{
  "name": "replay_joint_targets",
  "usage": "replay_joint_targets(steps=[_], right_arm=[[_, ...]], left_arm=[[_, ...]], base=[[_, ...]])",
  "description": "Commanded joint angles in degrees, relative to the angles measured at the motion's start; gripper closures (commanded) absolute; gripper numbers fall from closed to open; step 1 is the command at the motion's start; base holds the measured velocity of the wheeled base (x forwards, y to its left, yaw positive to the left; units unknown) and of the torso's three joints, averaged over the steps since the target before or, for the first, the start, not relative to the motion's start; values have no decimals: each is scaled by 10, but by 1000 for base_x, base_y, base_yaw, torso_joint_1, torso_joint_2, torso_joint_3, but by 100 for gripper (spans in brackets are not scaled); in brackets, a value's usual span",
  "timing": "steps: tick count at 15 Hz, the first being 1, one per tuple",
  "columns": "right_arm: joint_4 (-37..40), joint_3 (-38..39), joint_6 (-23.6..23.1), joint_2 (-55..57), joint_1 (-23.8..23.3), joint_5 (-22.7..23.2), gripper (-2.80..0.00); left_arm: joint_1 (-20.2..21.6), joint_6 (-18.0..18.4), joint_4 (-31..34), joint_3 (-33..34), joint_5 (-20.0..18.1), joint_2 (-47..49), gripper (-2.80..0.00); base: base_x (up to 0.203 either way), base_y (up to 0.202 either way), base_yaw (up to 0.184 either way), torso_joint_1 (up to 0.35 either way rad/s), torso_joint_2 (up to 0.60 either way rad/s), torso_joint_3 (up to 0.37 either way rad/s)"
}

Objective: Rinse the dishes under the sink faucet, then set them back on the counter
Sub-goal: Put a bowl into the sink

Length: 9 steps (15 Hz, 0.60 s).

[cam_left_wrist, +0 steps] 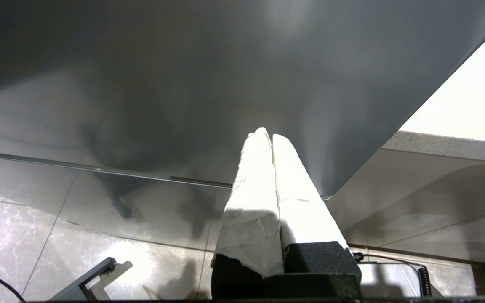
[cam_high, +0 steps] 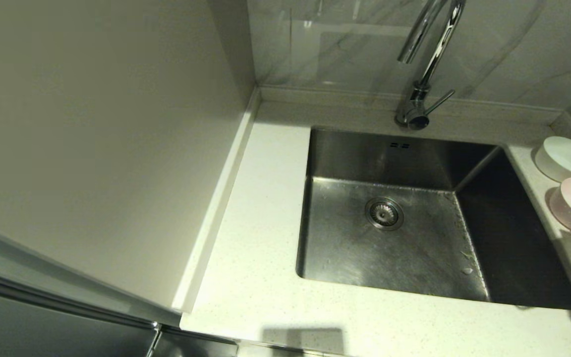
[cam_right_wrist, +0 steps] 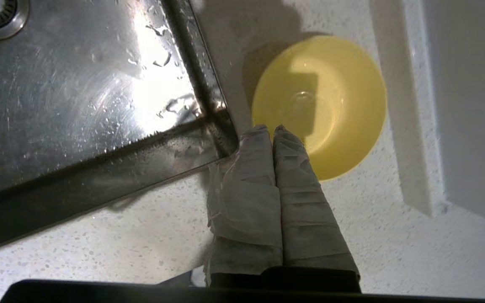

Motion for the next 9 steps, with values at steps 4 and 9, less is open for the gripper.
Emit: replay_joint_targets(steps=[4,9], right_arm=[[-65,19,16,35,-18,19,0],[-69,26,32,48,-36,19,0]], left_arm=[[0,0,0,0,0,-1,0],[0,0,0,0,0,-1,0]], base=[[0,0,0,0,0,0],[0,0,0,0,0,0]])
